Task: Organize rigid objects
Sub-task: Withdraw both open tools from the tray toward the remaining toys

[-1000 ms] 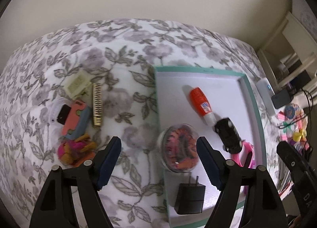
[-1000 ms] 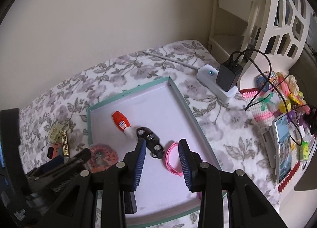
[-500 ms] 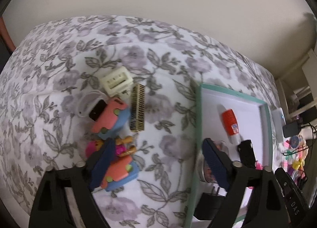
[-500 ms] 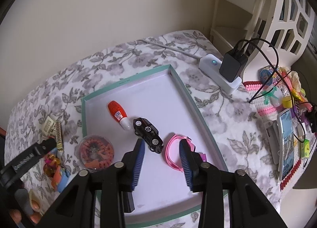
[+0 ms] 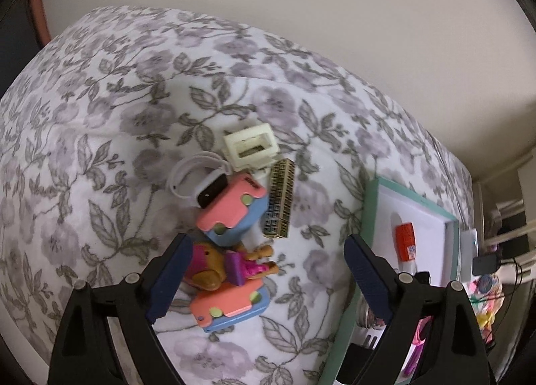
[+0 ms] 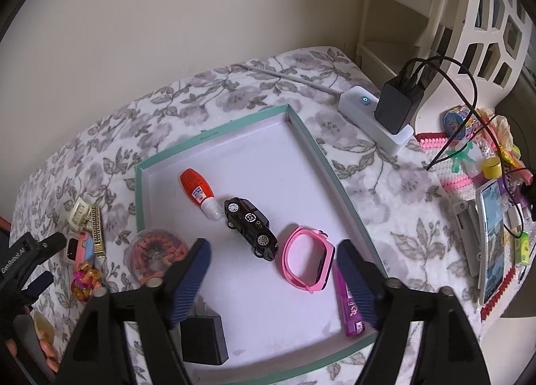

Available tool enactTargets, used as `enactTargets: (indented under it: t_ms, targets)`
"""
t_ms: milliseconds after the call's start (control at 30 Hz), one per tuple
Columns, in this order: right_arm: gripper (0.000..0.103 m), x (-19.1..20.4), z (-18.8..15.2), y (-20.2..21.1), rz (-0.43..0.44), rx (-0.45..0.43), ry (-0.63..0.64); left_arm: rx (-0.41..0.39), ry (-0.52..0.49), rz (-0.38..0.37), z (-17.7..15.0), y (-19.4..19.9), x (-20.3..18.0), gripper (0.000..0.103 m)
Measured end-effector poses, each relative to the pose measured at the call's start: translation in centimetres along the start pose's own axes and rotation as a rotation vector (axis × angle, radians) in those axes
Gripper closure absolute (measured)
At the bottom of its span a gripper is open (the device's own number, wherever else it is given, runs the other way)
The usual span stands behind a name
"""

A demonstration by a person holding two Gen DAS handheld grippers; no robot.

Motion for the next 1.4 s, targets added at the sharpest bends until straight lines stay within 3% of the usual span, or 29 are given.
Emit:
enactTargets:
  t_ms: [100, 300, 700, 933, 1200, 1400]
  targets:
    - [0.005, 0.1, 0.0, -0.1, -0.002, -0.009, 0.002, -0.002, 0.022, -0.011, 0.2, 0.1, 0.7, 0.007]
    - [0.0, 0.4, 0.0, -0.2, 0.006, -0.016, 0.01, -0.008, 0.047, -0.031, 0.4, 0.3, 1.2, 0.006]
    - [0.0, 1.8, 0.0, 0.1, 0.0, -0.052, 0.056, -0.051, 0.008, -0.029, 1.1, 1.6, 0.9, 0.006]
    - [0.0, 4.3, -0.4, 0.5, 0.039, -0.064, 0.108, -0.09, 0.006, -0.026, 1.7, 2.9, 1.6, 0.006]
    - [0.0, 8.2, -1.6, 0.5, 0.091, -0.069, 0.192, -0.107, 0.033, 0.015, 1.8, 4.4, 4.1, 0.006]
    - [0.0, 11.9, -2.5, 1.7, 0.157, -0.09, 0.263, -0.068, 0.078, 0.055, 1.3, 4.5, 7.0, 0.006]
Point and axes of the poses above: each gripper's, at about its wrist camera, not at the fingertips, and y roughly against the way its jaws point, x to its left, z to its top, the point moved 8 cm from there along -y, roughly the way its jaws point, and after that the axes turned 14 degrees about -z, right-handed, at the moved point
